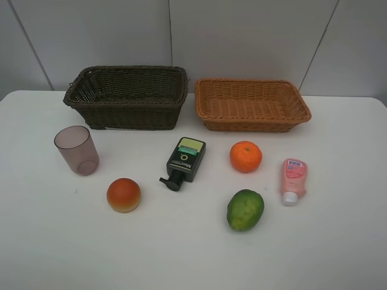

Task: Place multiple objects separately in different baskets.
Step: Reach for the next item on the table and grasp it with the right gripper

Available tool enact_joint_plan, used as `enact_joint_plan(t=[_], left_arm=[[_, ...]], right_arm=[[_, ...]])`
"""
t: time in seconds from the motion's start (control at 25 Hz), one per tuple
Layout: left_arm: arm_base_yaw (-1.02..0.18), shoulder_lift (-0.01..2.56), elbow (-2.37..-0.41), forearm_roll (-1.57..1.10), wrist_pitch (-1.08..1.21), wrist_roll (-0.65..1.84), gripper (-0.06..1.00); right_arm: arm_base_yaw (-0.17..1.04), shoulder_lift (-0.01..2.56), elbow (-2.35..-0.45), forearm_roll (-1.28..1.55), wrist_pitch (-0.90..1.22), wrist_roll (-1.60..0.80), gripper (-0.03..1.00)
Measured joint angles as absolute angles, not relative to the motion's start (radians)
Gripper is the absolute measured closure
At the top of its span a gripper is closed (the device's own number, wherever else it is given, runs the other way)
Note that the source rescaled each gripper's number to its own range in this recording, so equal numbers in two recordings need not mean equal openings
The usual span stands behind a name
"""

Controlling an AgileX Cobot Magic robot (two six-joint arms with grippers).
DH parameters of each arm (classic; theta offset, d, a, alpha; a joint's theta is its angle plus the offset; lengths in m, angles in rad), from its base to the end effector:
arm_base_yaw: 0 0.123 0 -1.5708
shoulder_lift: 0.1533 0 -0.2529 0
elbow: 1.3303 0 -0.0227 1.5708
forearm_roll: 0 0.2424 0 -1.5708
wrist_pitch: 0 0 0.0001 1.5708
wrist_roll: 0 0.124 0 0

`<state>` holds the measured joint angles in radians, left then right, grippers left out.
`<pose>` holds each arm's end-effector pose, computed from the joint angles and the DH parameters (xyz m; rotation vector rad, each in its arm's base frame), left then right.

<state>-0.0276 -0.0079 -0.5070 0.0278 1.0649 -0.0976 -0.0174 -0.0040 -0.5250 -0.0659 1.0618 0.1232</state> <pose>0.0476 0.0017 0.2602 -0.0728 2.0323 -0.0456 0.0462 -0.0079 0.2659 0.1457 2.0094 -0.0111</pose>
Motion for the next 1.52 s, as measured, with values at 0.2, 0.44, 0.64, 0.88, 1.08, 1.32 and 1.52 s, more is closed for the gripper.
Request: enact_joint_plan(t=[0.2,0.44,0.64,0.88,1.08,1.32,1.52], left_arm=[[-0.028,-0.008,-0.507,0.028,1.065,-0.098,-0.06],[-0.028,-0.008,-0.507,0.028,1.065,-0.098,-0.06],[-0.028,-0.008,-0.507,0.028,1.065,-0.098,-0.06],[-0.028,-0.008,-0.507,0.028,1.065,-0.098,-0.06],[-0.028,-0.008,-0.507,0.028,1.065,-0.098,-0.06],[-0.028,-0.008,-0.507,0.028,1.065,-0.098,-0.06],[-0.028,-0.008,-0.507,0.028,1.065,-0.098,-0.06]], right_arm=[[-0.017,-0.004,-0.525,-0.066,1.062,0.123,0.2],[-0.017,-0.004,-0.525,-0.065,1.062,0.123,0.2],[-0.017,-0.004,-0.525,-0.065,1.062,0.123,0.2],[-0.017,-0.004,-0.525,-0.065,1.062,0.123,0.2],[-0.017,-0.004,-0.525,-0.065,1.062,0.123,0.2],[-0.017,-0.004,-0.525,-0.065,1.062,0.123,0.2],[-0.017,-0.004,-0.525,-0.065,1.062,0.123,0.2]])
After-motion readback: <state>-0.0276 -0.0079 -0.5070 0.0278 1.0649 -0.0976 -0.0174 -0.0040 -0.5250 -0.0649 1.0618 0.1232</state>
